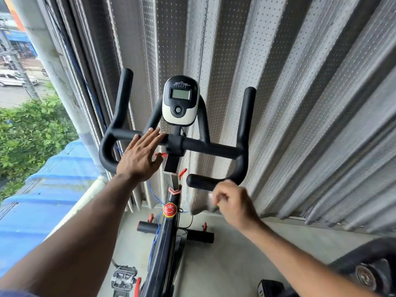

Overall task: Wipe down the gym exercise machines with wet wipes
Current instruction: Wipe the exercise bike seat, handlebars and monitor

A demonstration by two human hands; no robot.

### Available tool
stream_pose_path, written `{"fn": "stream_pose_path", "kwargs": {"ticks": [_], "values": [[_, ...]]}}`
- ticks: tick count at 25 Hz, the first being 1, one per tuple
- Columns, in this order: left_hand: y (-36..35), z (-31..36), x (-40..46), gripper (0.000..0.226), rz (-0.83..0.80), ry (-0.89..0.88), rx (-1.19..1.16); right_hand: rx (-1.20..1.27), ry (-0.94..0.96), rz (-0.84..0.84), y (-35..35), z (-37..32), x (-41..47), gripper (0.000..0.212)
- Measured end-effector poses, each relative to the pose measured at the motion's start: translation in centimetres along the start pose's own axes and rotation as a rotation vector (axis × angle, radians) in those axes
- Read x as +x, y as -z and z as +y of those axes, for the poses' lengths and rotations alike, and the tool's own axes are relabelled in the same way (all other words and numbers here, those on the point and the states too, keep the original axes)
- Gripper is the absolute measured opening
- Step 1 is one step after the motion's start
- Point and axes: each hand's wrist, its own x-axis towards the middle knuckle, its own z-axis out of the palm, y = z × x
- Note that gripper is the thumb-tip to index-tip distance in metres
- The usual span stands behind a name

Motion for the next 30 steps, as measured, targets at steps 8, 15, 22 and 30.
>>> {"fn": "stream_pose_path", "kwargs": {"ticks": [8,15,22,30], "values": [[0.0,0.4,-0.2,0.074,0.001,0.006,0.012,1.457,-1.033,0.470,-7.4,1.9,-1.3,0.022],[0.3,0.3,0.0,0.076,-0.016,0.006,0.013,1.660,-0.932,0.376,-9.7,0.7,1.3,0.021],[0.1,0.0,0.3,0.079,-0.003,-0.009,0.000,1.544,-0.815,0.535,-2.4,5.8,0.4,0.033],[-0.2,0.4,0.0,0.076,-0.010,-0.004,0.062,1.055,-0.743,0.595,0.6,7.3,0.0,0.024]]}}
